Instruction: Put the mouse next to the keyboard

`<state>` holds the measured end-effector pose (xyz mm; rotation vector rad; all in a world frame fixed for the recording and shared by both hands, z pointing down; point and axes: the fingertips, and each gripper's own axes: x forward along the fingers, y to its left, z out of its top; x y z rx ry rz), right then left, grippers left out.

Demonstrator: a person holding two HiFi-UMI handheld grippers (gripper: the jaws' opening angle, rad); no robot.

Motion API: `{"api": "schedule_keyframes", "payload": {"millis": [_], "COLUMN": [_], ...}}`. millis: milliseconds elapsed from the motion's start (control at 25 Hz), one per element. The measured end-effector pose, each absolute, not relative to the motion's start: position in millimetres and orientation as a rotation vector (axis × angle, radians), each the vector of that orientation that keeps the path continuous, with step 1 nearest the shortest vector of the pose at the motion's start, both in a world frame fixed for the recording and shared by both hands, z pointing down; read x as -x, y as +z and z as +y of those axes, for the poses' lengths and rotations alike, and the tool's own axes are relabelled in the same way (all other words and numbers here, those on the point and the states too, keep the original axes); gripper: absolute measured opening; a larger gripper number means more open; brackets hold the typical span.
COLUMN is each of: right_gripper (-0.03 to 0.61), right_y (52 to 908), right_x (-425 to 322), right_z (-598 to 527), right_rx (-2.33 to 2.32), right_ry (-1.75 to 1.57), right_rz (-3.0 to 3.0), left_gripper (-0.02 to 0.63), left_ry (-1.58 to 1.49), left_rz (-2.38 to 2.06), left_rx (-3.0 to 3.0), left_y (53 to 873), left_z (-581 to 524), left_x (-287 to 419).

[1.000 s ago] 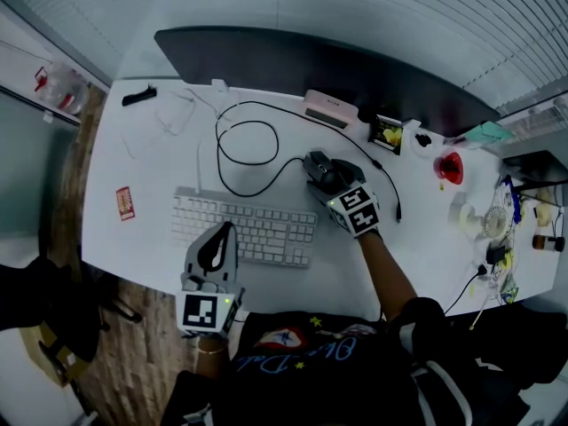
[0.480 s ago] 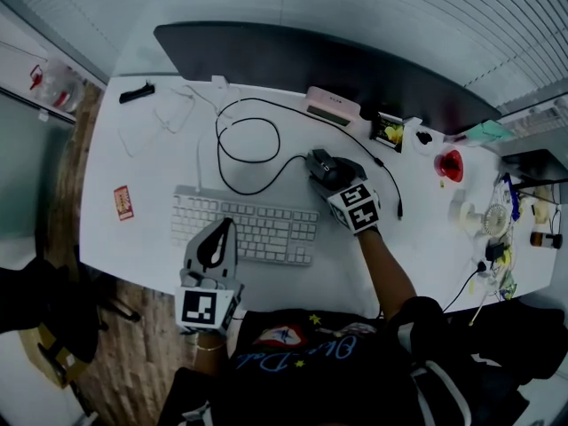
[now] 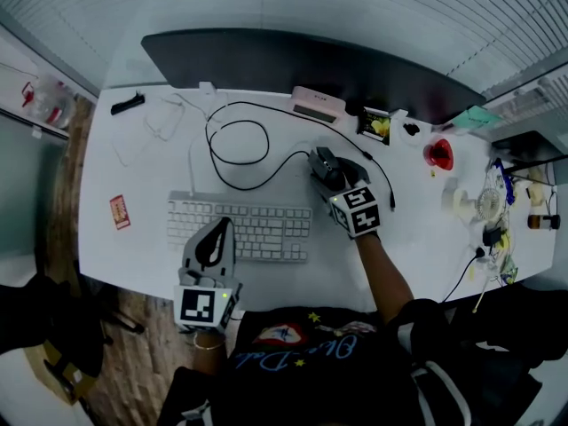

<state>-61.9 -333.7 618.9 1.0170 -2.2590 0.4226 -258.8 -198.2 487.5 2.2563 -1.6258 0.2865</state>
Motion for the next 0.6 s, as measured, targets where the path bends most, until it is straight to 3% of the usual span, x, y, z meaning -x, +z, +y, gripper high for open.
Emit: {"api": "schedule_keyframes", "payload": {"millis": [600], "right_gripper": [0.287], "right_y": [600], "right_x": [-6], "right_z": [-279], "right_rx": [-1.285], "right_ry": [0.547], "right_rz": [-2.183], "left_gripper": [0.003], "left_ry": [0.298], "left_rz": [-1.520], "left_rx": [-2.411], "left_y": [471], "left_z": [-186], "left_x": [208]}}
